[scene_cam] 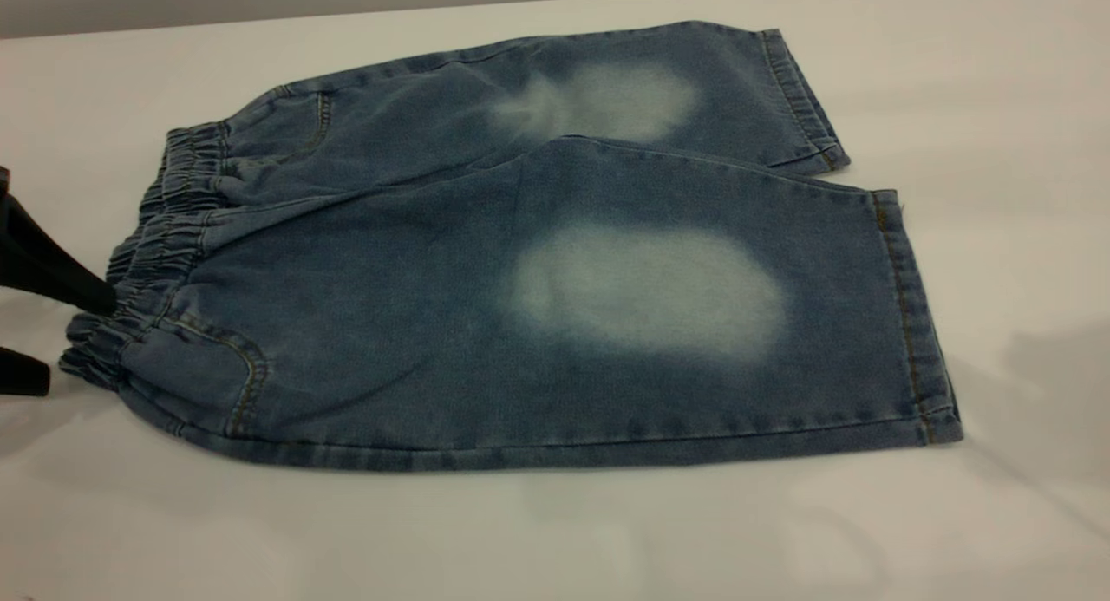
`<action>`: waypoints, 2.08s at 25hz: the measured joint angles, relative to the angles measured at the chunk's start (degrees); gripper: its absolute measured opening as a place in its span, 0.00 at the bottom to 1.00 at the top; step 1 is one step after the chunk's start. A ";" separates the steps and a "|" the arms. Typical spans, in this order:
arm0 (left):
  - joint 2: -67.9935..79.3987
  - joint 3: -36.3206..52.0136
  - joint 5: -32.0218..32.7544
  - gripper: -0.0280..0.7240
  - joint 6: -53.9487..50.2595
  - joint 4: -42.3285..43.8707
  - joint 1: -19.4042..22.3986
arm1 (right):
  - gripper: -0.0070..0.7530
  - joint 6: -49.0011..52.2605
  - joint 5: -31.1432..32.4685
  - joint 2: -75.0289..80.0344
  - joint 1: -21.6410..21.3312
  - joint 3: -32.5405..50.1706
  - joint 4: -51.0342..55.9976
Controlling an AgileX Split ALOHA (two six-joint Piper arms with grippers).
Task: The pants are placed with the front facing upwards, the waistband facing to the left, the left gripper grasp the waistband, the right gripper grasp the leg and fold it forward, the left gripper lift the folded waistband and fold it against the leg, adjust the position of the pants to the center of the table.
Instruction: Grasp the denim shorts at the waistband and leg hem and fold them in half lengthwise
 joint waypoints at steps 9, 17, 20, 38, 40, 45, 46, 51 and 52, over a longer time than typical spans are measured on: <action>1.99 -2.31 1.04 0.75 -1.84 0.56 0.00 | 0.52 0.00 0.07 0.00 0.00 0.00 0.00; 3.24 -2.64 -0.18 0.75 -5.11 4.24 0.00 | 0.52 0.00 0.07 0.00 0.00 0.00 0.00; 4.68 -3.68 -0.79 0.75 -5.24 3.26 0.00 | 0.52 0.00 0.07 0.00 0.00 0.00 0.00; 5.09 -4.47 -2.18 0.71 -4.69 1.07 -0.07 | 0.52 0.00 0.20 0.00 0.00 0.00 0.00; 5.09 -4.47 -2.18 0.71 -5.11 0.98 -0.07 | 0.52 0.00 0.20 0.00 0.00 0.00 0.00; 5.09 -4.47 -0.85 0.70 -5.98 -2.74 -0.07 | 0.52 0.00 0.20 0.00 0.00 0.00 0.64; 5.09 -4.47 -0.33 0.70 -5.98 -2.89 -0.07 | 0.52 0.00 0.20 0.00 0.00 0.00 0.62; 6.62 -4.47 3.42 0.70 -7.82 -2.54 -0.07 | 0.52 0.00 0.20 0.00 0.00 0.00 0.62; 7.31 -4.47 3.62 0.70 -7.77 -2.01 -0.07 | 0.52 0.00 0.20 0.00 0.00 0.00 0.62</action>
